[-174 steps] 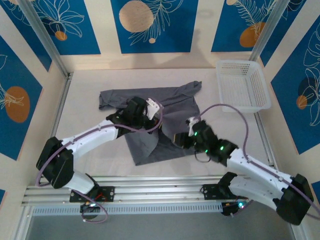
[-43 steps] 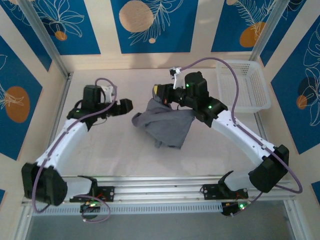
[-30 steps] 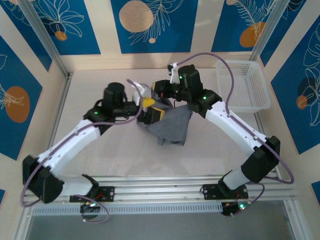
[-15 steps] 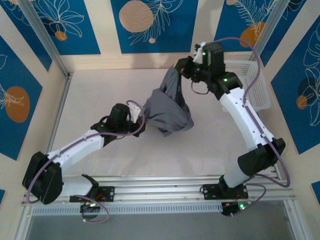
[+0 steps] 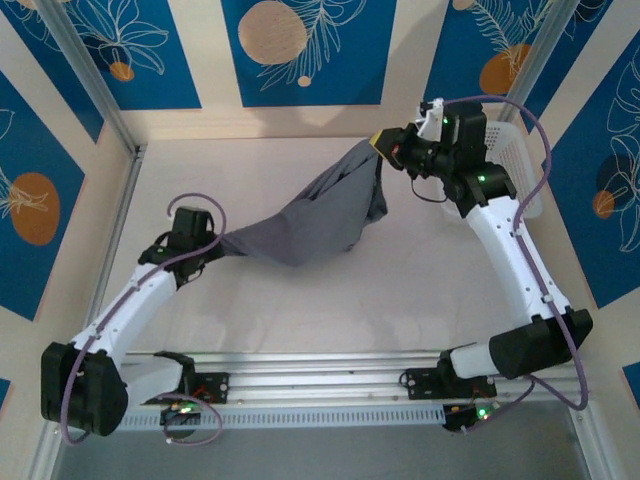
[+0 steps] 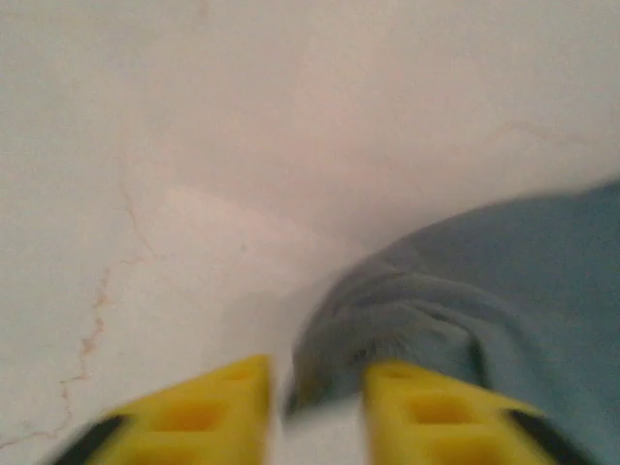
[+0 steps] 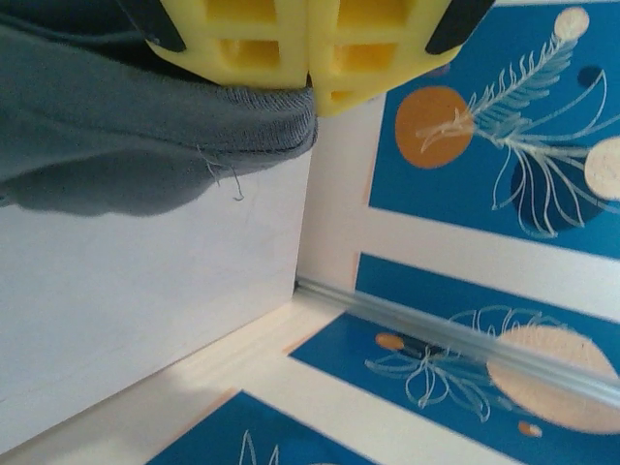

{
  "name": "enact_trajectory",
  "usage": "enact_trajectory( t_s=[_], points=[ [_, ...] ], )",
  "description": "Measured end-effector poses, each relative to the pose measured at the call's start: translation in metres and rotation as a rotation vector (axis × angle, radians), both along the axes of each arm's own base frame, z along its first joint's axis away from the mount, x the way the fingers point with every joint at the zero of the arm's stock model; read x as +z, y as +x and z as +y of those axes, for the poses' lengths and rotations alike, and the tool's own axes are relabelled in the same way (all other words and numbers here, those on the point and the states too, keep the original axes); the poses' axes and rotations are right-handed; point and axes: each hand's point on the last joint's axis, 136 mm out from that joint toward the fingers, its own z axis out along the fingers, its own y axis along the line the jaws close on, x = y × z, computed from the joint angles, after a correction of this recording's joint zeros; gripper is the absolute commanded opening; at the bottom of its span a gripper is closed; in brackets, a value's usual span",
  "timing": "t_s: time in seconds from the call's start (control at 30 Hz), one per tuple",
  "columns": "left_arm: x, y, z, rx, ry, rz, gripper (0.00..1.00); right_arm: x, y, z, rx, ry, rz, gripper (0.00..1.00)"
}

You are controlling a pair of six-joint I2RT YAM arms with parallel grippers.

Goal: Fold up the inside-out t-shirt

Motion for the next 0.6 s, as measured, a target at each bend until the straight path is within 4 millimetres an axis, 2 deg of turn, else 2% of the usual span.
enact_trajectory(
  t_s=[0.1, 0.17, 0.23, 0.37, 0.43, 0.5, 0.6],
  points=[
    [0.031, 0.008, 0.000, -0.002, -0.009, -0.079, 0.59, -0.001, -0.010, 0.007, 0.049, -0.011, -0.014, 0.00],
    [0.054, 0.012, -0.012, -0.064, -0.052, -0.151, 0.65, 0.006, -0.016, 0.013, 0.090, -0.011, -0.039, 0.00],
    [0.082, 0.019, -0.040, -0.193, -0.161, -0.234, 0.70, 0.027, -0.019, 0.020, 0.136, 0.003, -0.086, 0.00],
    [0.142, 0.028, -0.117, -0.551, -0.414, -0.371, 0.82, 0.095, -0.026, 0.035, 0.254, 0.041, -0.271, 0.00],
    [0.164, 0.029, -0.144, -0.680, -0.450, -0.393, 0.90, 0.114, -0.038, 0.042, 0.320, 0.047, -0.348, 0.00],
    [0.189, 0.028, -0.169, -0.809, -0.461, -0.433, 0.98, 0.117, -0.054, 0.052, 0.400, 0.049, -0.379, 0.00],
    [0.216, 0.019, -0.199, -0.990, -0.486, -0.490, 0.99, 0.100, -0.067, 0.067, 0.494, 0.048, -0.356, 0.00]
  ],
)
